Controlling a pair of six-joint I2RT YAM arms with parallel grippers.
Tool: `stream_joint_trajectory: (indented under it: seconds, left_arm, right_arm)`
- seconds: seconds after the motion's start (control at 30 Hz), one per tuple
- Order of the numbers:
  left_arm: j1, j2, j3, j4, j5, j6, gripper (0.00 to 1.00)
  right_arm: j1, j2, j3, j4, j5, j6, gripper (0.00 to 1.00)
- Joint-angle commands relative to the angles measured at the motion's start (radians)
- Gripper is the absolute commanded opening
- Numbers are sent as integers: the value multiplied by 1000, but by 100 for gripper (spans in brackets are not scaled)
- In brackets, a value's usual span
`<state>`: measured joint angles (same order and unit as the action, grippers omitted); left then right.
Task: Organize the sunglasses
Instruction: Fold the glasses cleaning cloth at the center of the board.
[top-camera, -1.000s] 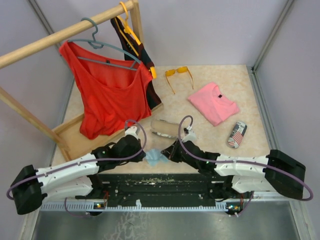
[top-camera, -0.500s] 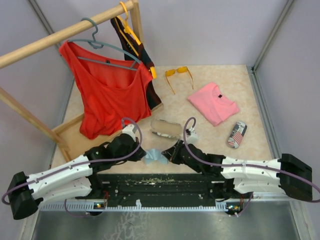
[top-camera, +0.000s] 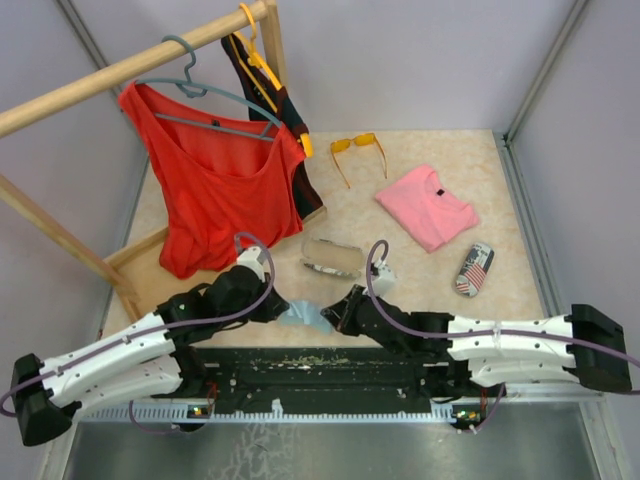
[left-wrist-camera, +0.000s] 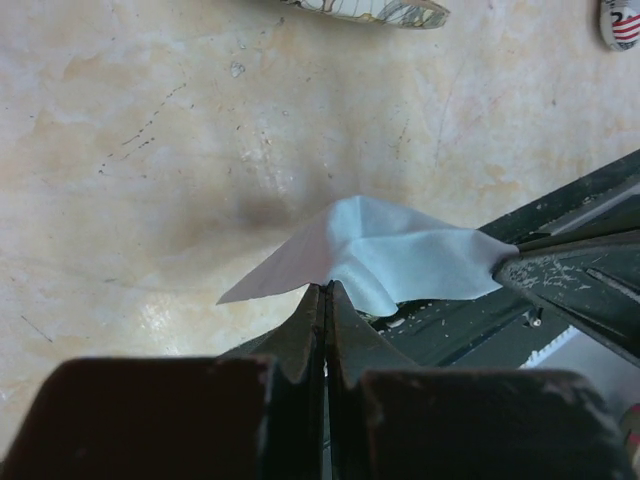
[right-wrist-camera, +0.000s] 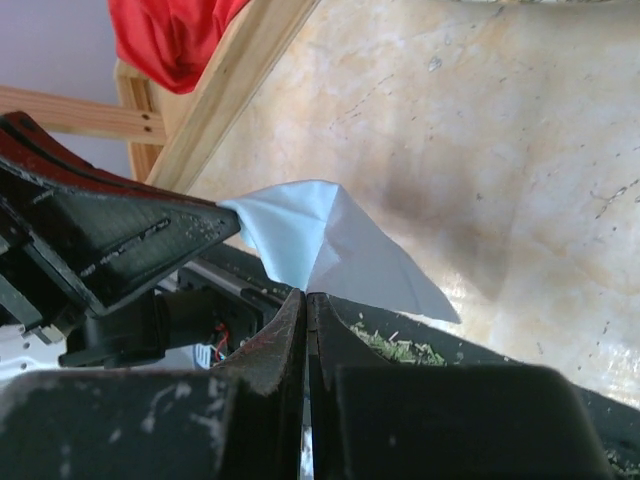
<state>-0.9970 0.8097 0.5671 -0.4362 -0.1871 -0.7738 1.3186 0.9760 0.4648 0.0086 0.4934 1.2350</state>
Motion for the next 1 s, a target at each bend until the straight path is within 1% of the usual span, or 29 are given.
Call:
stream_joint_trajectory:
  seconds: [0.0,0.23,0.33,0.47,0.57,0.67,0.97]
  left_arm:
    - [1,-44,53,-71,31,-25,0]
    - [-7,-72,60,-131,96,-48,0]
    - [-12,-68,39,-138,113,-58,0]
    - [-12,-43,-5,-87,111,-57,0]
    - [-12,0,-30,-27,120,-62,0]
    - [-12,38,-47,16,121,-67,0]
    - [-9,112,-75,116,38,-38,0]
  right_arm:
    - [70,-32,71,-66,104,35,0]
    - [201,-28,119,-199,243,121,0]
    - [205,-17,116,-235,240,159,0]
    - [205,7,114,-275,250,199,0]
    - [175,18,112,-287,232,196,0]
    - [126,14,89,-238,187,164,0]
    - [-4,32,51,-144,85,74,0]
